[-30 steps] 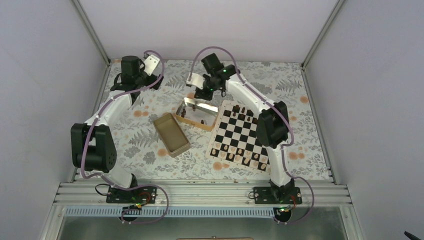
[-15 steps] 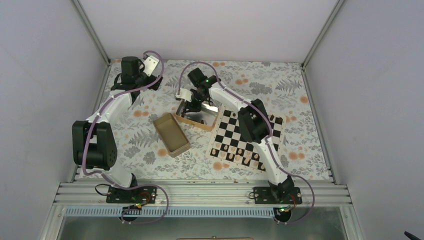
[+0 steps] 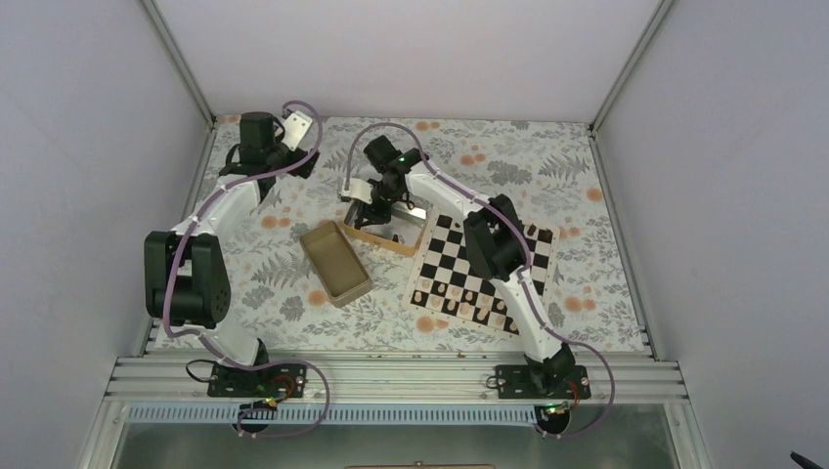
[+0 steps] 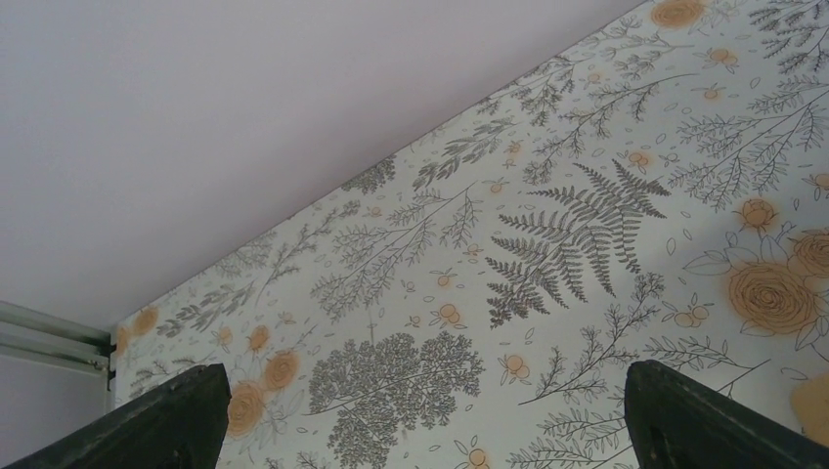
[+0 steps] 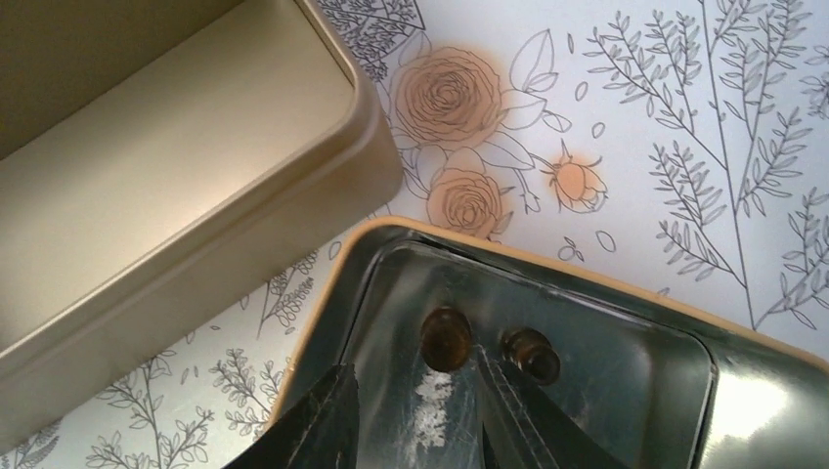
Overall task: Set up the chess pieces on the board
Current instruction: Pick up the chess piece from the storage box.
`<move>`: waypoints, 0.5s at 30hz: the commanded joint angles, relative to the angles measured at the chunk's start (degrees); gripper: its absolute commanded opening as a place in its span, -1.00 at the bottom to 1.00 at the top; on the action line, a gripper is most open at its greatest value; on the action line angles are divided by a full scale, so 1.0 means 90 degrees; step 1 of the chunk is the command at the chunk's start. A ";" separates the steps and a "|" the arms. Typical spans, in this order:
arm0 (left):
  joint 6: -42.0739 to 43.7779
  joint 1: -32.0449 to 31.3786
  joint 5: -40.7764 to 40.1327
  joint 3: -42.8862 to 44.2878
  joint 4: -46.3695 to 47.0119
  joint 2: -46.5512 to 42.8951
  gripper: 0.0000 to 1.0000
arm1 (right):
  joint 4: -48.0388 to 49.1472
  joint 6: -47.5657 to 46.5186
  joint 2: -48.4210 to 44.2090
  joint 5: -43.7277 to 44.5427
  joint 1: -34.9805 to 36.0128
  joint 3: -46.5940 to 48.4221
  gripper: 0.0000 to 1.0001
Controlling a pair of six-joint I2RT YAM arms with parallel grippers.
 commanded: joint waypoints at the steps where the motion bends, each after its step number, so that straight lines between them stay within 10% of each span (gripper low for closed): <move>1: 0.0101 0.0050 -0.0073 -0.0011 0.0081 -0.0026 1.00 | 0.0042 -0.0073 0.0034 -0.0234 0.0125 0.0059 -0.32; 15: 0.0051 0.0151 0.0020 -0.0069 0.0159 -0.0070 1.00 | 0.0278 0.0069 0.0240 0.0053 0.0159 0.0142 -0.26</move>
